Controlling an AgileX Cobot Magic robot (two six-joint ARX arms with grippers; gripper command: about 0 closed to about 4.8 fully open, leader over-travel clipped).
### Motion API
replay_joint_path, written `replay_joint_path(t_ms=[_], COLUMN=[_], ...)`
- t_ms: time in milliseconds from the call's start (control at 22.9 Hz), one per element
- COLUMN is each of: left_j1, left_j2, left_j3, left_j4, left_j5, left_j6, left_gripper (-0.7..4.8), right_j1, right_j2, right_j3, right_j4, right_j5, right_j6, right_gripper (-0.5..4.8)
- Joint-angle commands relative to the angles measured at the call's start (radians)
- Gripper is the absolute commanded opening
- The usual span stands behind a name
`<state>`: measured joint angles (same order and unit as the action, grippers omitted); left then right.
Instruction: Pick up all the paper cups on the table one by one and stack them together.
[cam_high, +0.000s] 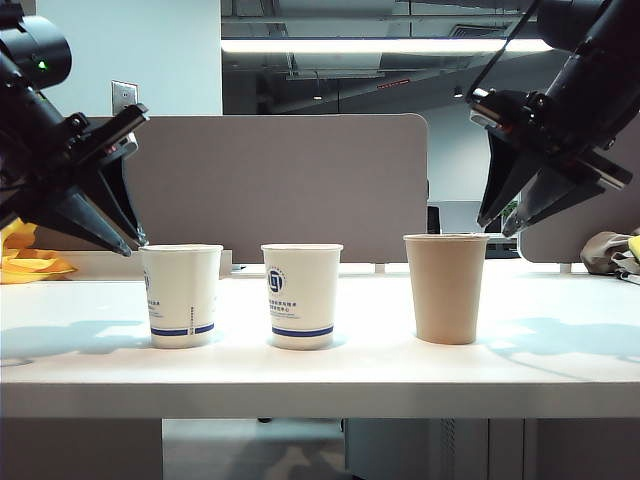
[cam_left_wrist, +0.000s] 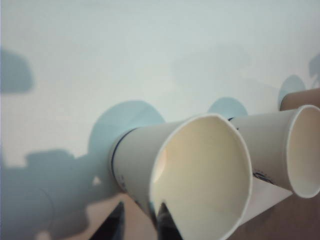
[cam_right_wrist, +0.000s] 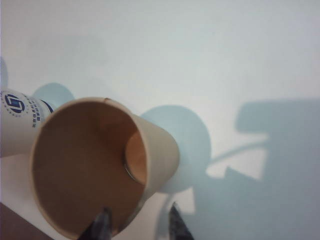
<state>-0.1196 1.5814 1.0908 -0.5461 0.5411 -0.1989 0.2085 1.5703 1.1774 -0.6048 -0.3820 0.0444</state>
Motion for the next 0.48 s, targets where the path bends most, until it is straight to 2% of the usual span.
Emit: replay_joint_path(t_ms=[44, 480], left_j1=[0.000, 0.000], left_j2=[0.011, 0.021], left_j3=[0.005, 0.005], left_j4=[0.010, 0.030], left_j5=[0.020, 0.023], left_j6=[0.005, 0.003], left_gripper=[0.89, 0.88], right_j1=[0.000, 0.000], right_j2=[0.015, 0.045], right_j3=[0.005, 0.006], right_j4=[0.011, 0.046], right_j5=[-0.005, -0.021], right_j6=[0.000, 0.000], right_gripper=[1.52, 1.48])
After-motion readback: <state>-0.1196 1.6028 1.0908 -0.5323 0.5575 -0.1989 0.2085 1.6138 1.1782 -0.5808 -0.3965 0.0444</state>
